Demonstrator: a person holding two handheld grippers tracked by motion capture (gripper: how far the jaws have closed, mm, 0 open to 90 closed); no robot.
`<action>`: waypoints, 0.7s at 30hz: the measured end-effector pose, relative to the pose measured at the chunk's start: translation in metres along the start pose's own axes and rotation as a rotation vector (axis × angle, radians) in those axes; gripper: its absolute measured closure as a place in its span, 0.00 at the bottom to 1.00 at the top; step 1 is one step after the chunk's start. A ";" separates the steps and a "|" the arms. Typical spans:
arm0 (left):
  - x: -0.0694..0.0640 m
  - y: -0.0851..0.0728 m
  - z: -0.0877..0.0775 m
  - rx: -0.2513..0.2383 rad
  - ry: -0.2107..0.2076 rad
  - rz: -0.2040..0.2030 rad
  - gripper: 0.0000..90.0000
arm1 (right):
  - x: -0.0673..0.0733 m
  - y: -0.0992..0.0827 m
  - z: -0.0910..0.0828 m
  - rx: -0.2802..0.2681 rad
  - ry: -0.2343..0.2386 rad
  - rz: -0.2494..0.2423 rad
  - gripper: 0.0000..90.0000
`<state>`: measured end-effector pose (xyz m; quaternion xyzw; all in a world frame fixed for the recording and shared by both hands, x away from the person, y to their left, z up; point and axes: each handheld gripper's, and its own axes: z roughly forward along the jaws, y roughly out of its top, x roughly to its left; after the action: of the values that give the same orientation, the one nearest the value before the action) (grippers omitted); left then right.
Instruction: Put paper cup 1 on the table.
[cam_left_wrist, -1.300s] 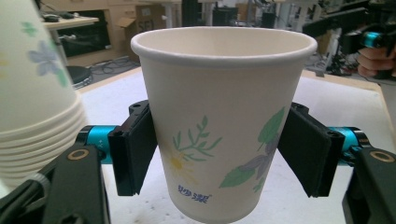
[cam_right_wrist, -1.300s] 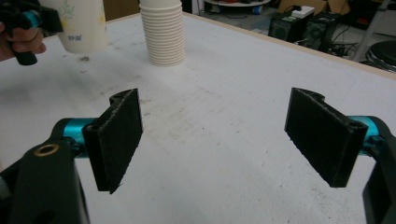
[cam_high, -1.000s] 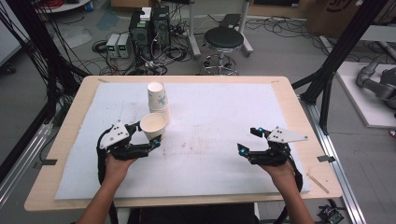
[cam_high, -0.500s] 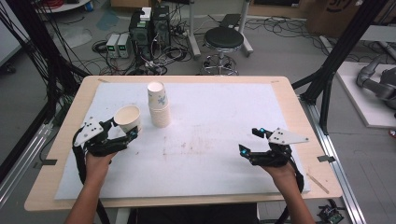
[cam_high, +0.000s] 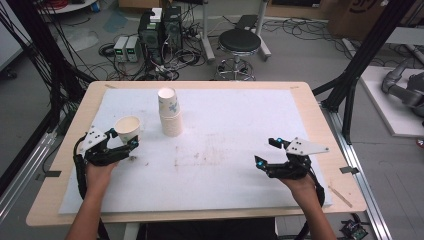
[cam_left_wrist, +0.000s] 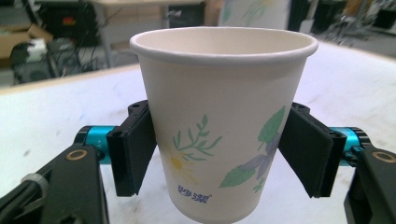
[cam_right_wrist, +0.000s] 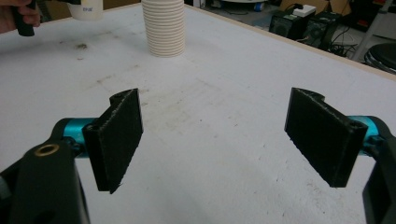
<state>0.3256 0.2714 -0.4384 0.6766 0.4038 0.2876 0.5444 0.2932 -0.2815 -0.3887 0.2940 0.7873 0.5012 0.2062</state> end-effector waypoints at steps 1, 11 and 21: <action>0.001 -0.002 0.001 0.019 0.016 -0.003 0.33 | 0.000 0.000 0.000 0.004 0.000 0.006 0.22; 0.002 -0.010 0.012 0.193 0.076 0.018 0.34 | 0.000 0.000 -0.002 0.002 -0.009 0.007 0.22; 0.002 -0.014 0.008 0.238 0.100 0.006 0.34 | 0.000 0.000 -0.003 0.003 -0.009 0.011 0.22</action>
<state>0.3300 0.2702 -0.4536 0.7224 0.4598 0.2728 0.4385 0.2916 -0.2833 -0.3876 0.3008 0.7854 0.4999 0.2069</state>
